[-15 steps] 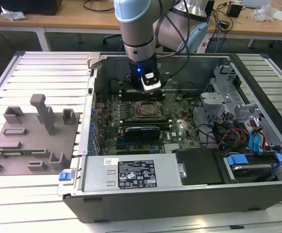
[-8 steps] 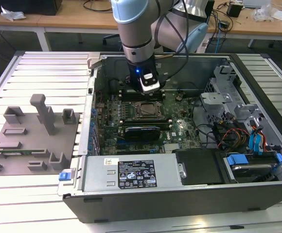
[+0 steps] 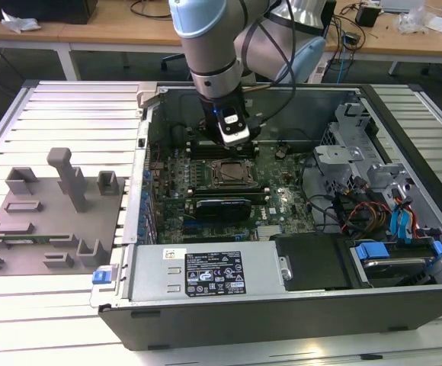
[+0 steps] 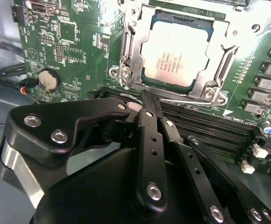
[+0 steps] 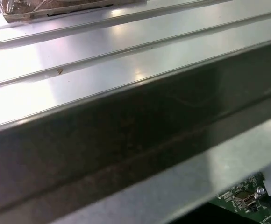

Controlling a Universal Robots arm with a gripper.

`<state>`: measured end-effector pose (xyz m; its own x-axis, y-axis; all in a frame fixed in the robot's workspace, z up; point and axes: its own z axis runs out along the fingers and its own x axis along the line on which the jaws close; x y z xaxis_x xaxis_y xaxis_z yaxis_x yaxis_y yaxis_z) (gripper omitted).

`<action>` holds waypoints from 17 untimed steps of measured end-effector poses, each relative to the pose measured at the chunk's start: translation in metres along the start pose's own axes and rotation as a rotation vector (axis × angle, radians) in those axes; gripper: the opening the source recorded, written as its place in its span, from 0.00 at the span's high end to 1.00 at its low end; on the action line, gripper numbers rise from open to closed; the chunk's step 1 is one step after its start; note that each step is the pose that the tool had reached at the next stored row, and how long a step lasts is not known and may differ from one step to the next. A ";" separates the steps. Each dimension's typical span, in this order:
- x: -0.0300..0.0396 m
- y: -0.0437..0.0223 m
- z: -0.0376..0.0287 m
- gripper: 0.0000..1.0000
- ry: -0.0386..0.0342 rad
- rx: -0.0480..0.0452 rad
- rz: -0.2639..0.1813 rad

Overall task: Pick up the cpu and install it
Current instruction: 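Install the first cpu locking lever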

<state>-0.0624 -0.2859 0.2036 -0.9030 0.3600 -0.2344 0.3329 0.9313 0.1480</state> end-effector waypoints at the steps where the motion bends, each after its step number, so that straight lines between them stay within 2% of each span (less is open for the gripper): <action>1: 0.0006 0.0002 0.0003 0.89 -0.0022 0.0002 0.004; 4: 0.0017 0.0005 0.0015 0.89 -0.0065 0.0045 0.023; 7: 0.0022 0.0003 0.0030 0.89 -0.0147 0.0168 0.076; 9: 0.0024 0.0006 0.0030 0.89 -0.0163 0.0195 0.088; 17: 0.0053 0.0044 0.0029 0.89 -0.0195 0.0193 0.105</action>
<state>-0.0649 -0.2797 0.2002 -0.8574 0.4568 -0.2372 0.4310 0.8891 0.1543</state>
